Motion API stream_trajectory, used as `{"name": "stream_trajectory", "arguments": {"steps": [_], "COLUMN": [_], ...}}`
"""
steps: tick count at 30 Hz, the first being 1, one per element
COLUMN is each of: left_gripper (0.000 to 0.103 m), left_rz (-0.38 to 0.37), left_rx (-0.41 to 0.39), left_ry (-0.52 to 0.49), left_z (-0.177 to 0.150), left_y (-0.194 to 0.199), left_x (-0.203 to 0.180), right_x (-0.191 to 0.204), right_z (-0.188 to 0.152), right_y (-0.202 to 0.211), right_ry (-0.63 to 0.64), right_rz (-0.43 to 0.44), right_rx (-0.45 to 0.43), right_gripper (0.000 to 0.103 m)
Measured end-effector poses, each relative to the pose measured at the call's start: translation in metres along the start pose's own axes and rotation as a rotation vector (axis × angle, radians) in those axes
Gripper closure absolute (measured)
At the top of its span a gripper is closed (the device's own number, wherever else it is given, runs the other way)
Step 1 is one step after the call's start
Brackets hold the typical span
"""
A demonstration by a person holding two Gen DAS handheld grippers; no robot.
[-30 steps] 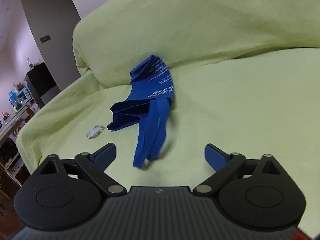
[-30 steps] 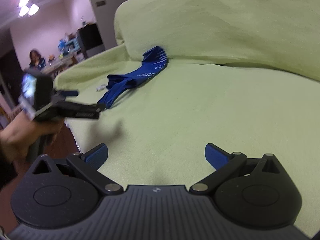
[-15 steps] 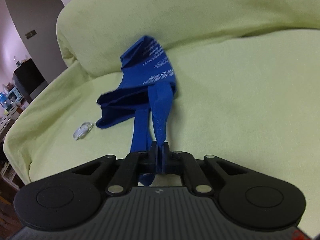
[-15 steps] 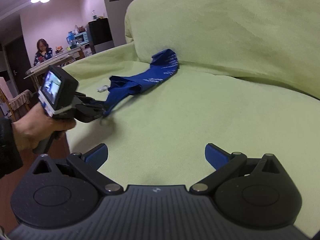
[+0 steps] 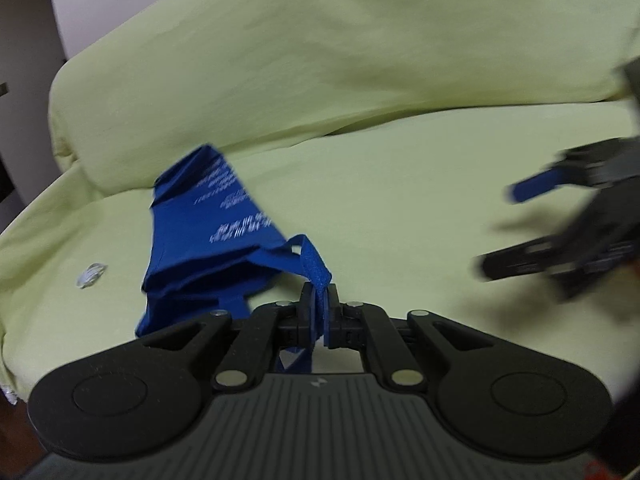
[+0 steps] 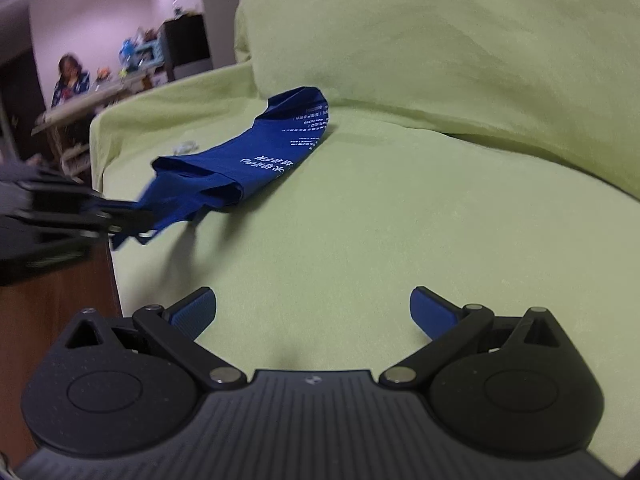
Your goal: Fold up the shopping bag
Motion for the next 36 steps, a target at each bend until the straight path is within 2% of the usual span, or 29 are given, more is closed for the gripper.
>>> {"name": "stream_trajectory", "arguments": {"steps": [4,10,14,16,18,20,23,26,28,29,30,32,36], "left_gripper": [0.101,0.102,0.101,0.101,0.101,0.101,0.101,0.097,0.08,0.067,0.061,0.059,0.051], "left_rz": [-0.076,-0.167,-0.219,-0.24,-0.261,-0.269,-0.313,-0.373,-0.423,-0.45,-0.478,-0.527,-0.558], "left_rx": [-0.026,-0.065,-0.094,-0.115,-0.136,-0.149,-0.168,-0.191,-0.209,-0.221,-0.237,-0.262,-0.271], "left_ry": [-0.003,-0.005,-0.028,-0.026,-0.019,-0.017,-0.012,-0.022,-0.044,-0.056,-0.067,-0.079,-0.107], "left_z": [0.002,0.0,0.004,0.004,0.004,0.008,0.015,0.026,0.035,0.039,0.042,0.048,0.058], "left_y": [0.042,0.1,0.128,0.145,0.156,0.16,0.159,0.156,0.154,0.155,0.156,0.154,0.138], "left_x": [-0.014,-0.024,-0.031,-0.039,-0.046,-0.056,-0.072,-0.088,-0.103,-0.111,-0.117,-0.128,-0.151], "right_x": [0.014,0.068,0.109,0.128,0.141,0.144,0.127,0.095,0.069,0.055,0.04,0.009,-0.042], "right_z": [0.001,-0.011,-0.014,-0.017,-0.021,-0.02,-0.012,-0.004,-0.005,-0.008,-0.01,-0.019,-0.047], "right_y": [0.008,0.013,0.016,0.018,0.019,0.021,0.039,0.073,0.102,0.117,0.131,0.161,0.222], "right_ry": [0.133,0.466,0.673,0.783,0.867,0.878,0.81,0.757,0.76,0.767,0.774,0.766,0.777], "right_rz": [0.009,0.045,0.103,0.097,0.085,0.087,0.066,0.008,-0.051,-0.077,-0.102,-0.138,-0.253], "right_rx": [-0.039,-0.097,-0.184,-0.23,-0.242,-0.183,-0.145,-0.138,-0.124,-0.109,-0.092,-0.043,0.038], "right_gripper": [0.001,0.001,0.001,0.002,0.014,0.086,0.095,0.096,0.096,0.096,0.096,0.096,0.096]}}
Point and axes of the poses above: each gripper's, at about its wrist camera, not at the fingertips, and y roughly against the way its jaws point, x to its left, z to its top, the point moved 5 cm from there along -y, roughly the way its jaws point, and after that the axes turned 4 degrees about x, right-handed, at the moved point
